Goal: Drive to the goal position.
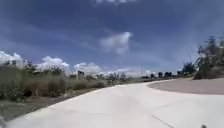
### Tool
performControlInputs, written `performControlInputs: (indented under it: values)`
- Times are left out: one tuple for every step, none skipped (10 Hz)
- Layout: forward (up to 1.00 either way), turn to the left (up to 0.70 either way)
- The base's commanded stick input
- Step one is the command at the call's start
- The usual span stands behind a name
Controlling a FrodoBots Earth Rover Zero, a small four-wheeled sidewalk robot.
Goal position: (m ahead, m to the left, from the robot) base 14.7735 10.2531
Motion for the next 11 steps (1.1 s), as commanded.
performControlInputs:
  values:
    - [0.85,0.04]
    - [0.85,0.04]
    - [0.85,0.04]
    - [0.85,0.04]
    - [0.85,0.04]
    - [0.85,0.04]
    - [0.85,0.04]
    - [0.85,0.04]
    - [0.85,-0.05]
    - [0.85,-0.3]
    - [0.85,-0.18]
